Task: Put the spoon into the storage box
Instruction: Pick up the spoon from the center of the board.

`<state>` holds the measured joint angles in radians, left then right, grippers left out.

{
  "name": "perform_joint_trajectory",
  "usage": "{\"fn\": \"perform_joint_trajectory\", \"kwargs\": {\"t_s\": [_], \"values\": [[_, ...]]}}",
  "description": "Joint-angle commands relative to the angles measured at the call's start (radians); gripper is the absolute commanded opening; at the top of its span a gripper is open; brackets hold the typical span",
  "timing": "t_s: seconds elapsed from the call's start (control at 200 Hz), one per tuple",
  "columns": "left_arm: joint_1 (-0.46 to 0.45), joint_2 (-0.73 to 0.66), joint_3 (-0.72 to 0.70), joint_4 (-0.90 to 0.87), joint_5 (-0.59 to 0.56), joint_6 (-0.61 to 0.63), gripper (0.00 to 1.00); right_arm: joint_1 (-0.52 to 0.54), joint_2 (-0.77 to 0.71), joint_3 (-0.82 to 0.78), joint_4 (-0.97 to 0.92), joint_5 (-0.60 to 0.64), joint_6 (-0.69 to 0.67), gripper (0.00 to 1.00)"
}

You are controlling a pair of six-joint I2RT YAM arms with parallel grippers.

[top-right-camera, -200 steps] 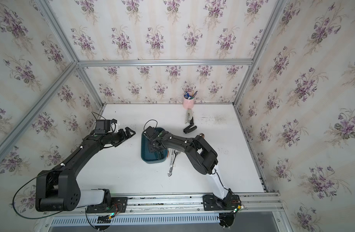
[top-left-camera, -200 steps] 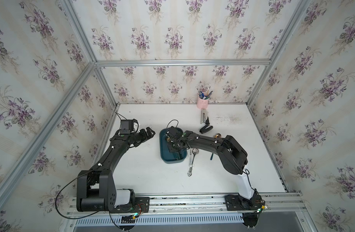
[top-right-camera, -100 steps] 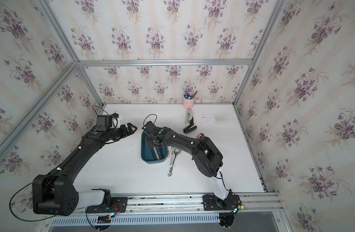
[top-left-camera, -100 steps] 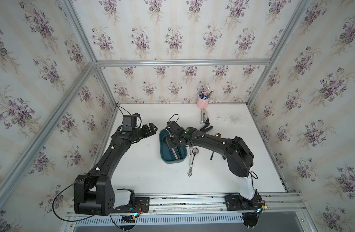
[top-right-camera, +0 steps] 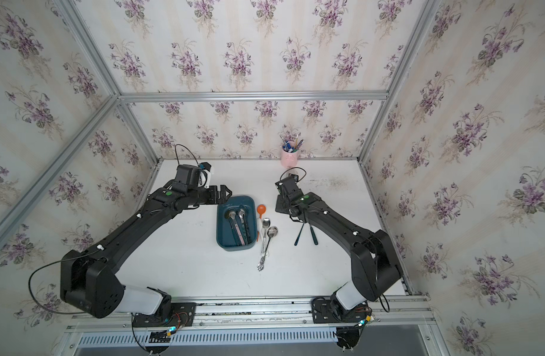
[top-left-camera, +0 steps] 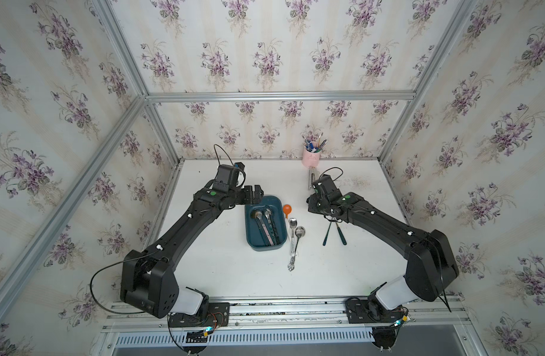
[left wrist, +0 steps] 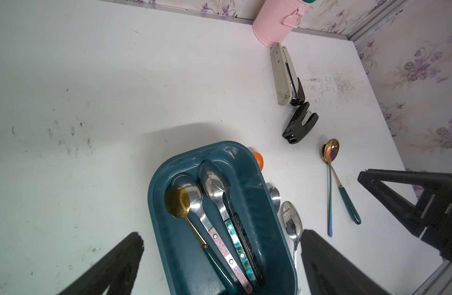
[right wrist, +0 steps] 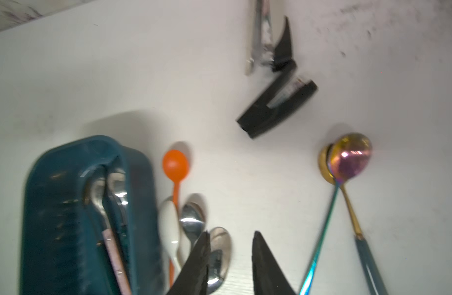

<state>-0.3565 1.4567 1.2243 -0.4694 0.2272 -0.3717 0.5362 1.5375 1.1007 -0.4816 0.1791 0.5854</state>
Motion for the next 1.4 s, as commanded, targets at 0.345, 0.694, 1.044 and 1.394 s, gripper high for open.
{"fn": "perform_joint_trajectory", "kwargs": {"t_s": [0.345, 0.694, 1.044, 1.394], "values": [[-0.048, 0.047, 0.054, -0.06, -0.053, 0.042, 1.0, -0.172, 0.136, -0.136, 0.052, -0.069, 0.074, 0.24], [-0.047, 0.008, 0.026, -0.074, -0.092, 0.042, 1.0, -0.176, 0.249, -0.074, 0.028, -0.032, 0.042, 0.26], [-0.047, 0.019, 0.029, -0.075, -0.094, 0.04, 1.0, -0.189, 0.288, -0.071, 0.041, -0.02, 0.012, 0.23], [-0.047, 0.024, 0.024, -0.072, -0.098, 0.037, 1.0, -0.191, 0.284, -0.095, 0.054, -0.042, 0.007, 0.12]]}}
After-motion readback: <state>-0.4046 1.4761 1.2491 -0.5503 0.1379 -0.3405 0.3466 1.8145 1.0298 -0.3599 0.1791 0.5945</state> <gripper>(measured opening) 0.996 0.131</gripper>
